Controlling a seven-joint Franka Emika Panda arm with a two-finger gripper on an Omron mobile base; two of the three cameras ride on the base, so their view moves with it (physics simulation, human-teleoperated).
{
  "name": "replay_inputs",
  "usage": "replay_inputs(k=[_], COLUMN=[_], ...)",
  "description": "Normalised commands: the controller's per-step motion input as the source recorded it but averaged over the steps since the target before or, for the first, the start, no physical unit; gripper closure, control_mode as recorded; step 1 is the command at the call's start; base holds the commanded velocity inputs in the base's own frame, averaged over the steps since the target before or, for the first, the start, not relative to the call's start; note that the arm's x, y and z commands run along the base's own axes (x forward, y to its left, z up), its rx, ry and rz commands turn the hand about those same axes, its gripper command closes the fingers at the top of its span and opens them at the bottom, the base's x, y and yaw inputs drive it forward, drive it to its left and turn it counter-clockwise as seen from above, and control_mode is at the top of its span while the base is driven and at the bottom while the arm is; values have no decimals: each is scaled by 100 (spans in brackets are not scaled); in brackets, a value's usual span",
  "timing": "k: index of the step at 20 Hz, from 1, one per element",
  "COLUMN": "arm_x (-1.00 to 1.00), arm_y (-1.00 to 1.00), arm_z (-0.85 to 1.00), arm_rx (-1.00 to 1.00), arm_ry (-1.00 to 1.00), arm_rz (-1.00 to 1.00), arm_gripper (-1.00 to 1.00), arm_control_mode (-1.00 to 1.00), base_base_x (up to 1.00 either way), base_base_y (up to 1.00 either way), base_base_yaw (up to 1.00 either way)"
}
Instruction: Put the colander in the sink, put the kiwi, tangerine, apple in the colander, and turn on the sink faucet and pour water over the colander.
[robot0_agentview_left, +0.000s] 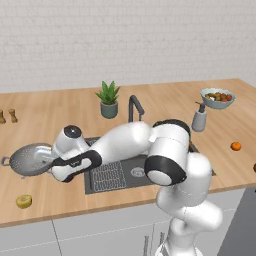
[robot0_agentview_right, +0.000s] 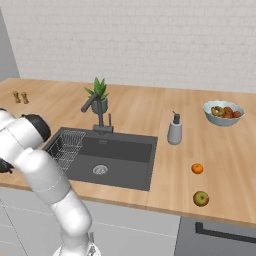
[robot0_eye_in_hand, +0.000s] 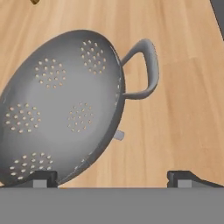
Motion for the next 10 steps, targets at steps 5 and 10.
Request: replay_inputs(k=[5, 10], arm_x=[18, 20], arm_y=[30, 22], arm_z=[-3, 0], arm_rx=[0, 0], arm_ry=[3, 2], arm_rz=[-7, -6], arm_gripper=[-100, -100], arm_control_mode=[-100, -100], base_base_x=[0, 0], base_base_y=[0, 0], base_base_yaw=[0, 0])
